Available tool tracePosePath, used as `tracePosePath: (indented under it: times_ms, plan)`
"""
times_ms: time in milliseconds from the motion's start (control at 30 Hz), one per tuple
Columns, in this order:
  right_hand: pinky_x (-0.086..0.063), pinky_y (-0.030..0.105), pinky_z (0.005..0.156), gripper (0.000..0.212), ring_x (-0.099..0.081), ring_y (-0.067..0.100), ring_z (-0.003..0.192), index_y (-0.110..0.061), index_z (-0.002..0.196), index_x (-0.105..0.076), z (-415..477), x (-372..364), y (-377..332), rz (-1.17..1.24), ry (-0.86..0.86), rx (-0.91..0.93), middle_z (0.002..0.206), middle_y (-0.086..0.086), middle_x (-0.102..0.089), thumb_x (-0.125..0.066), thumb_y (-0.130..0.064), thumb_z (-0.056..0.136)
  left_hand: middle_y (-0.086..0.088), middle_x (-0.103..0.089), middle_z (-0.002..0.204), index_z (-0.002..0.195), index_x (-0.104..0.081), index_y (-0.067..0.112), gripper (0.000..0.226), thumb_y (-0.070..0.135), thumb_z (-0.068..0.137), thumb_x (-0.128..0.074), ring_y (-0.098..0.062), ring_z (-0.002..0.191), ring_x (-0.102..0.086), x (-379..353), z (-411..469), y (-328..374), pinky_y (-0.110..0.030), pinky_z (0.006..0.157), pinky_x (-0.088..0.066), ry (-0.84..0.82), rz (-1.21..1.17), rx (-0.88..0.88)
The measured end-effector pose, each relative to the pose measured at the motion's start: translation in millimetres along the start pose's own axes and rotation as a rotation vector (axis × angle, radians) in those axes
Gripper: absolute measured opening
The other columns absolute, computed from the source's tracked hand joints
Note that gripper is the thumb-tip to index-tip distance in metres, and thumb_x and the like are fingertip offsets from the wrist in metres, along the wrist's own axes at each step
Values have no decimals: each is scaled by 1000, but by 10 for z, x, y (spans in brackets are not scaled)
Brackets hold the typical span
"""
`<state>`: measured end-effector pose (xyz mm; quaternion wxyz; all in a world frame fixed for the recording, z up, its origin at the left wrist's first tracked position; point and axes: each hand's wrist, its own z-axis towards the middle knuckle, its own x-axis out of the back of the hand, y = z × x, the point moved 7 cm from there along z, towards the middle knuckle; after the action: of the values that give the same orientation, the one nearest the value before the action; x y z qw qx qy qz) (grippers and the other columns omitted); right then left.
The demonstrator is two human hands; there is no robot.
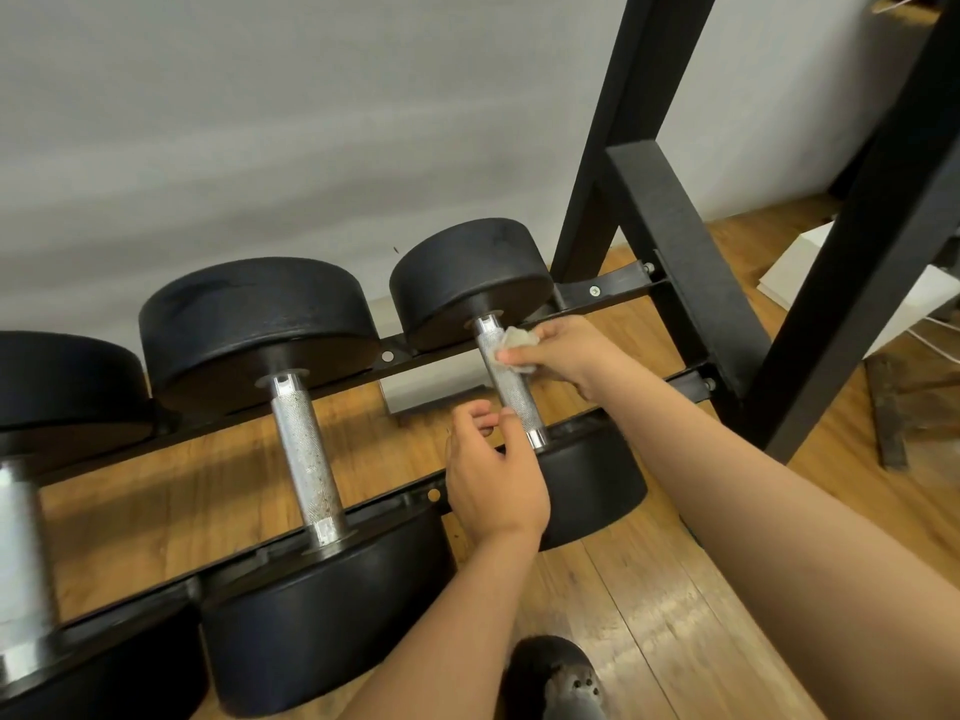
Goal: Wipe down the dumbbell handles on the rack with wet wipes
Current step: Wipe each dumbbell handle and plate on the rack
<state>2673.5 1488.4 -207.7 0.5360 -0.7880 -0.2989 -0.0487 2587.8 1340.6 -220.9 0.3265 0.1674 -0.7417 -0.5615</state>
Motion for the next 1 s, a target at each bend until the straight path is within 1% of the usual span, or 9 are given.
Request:
tracePosePath:
  times_ms: [133,233,400,600,700,767,833,900,1000]
  plan:
    - [-56,23,82,38,-67,14,87,-4,103,-60,167,-77,-181,315,52,-48,105,9,-69,-83,-17,75,13,-57,102,104,-48,35,8,35,96,-51,-5,89,-56,3,10,-9,-20,62,-38,-6,-7,6]
    - [-55,21,74,29,-68,14,87,-7,99,-64,131,-83,-108,328,54,-40,98,5,-70,-81,-17,78,14,-56,100,103,-47,35,8,36,96,-50,-6,90,-55,-10,2,-16,-20,64,-39,-22,0,0]
    - [-54,37,92,18,-68,19,93,-9,83,-68,-132,77,69,5,20,44,92,5,-72,-82,-18,75,13,-57,100,104,-49,33,8,36,97,-49,-6,88,-55,-11,7,-13,-21,63,-38,-17,12,4]
    - [-39,25,62,23,-53,11,69,-23,66,-61,-508,55,144,-542,-123,82,69,-5,-59,-83,-22,74,7,-59,104,108,-51,30,11,35,99,-47,0,77,-49,11,-6,-4,-21,58,-34,-15,34,32]
    - [-51,31,74,14,-62,17,85,-20,82,-65,-664,250,73,-420,67,190,87,1,-66,-78,-19,79,7,-59,104,111,-52,28,15,36,99,-47,-1,78,-50,23,-9,-1,-22,58,-34,-19,25,49]
    - [-53,25,77,27,-63,11,91,-25,105,-59,-906,409,100,-274,223,263,102,-5,-65,-73,-14,84,7,-59,105,111,-51,29,15,37,99,-46,-4,80,-52,22,-2,-5,-23,58,-35,-26,26,49]
    - [-47,11,76,49,-61,4,97,-31,130,-52,-1177,459,162,-283,315,362,117,-11,-61,-65,-7,89,7,-59,105,110,-51,29,15,38,100,-46,-6,82,-54,14,2,-7,-24,59,-37,-36,37,44]
    - [-38,1,85,54,-56,2,113,-29,135,-54,-1351,385,236,-334,323,464,128,-12,-58,-56,2,91,7,-60,103,110,-53,28,15,37,100,-47,-7,83,-55,6,3,-6,-25,60,-39,-38,35,36]
    - [-20,5,110,52,-34,-4,133,-21,136,-55,-1482,167,336,-406,253,570,142,-13,-46,-47,5,92,13,-58,94,110,-55,25,17,35,99,-48,-8,83,-55,12,0,11,-27,61,-39,-23,30,24]
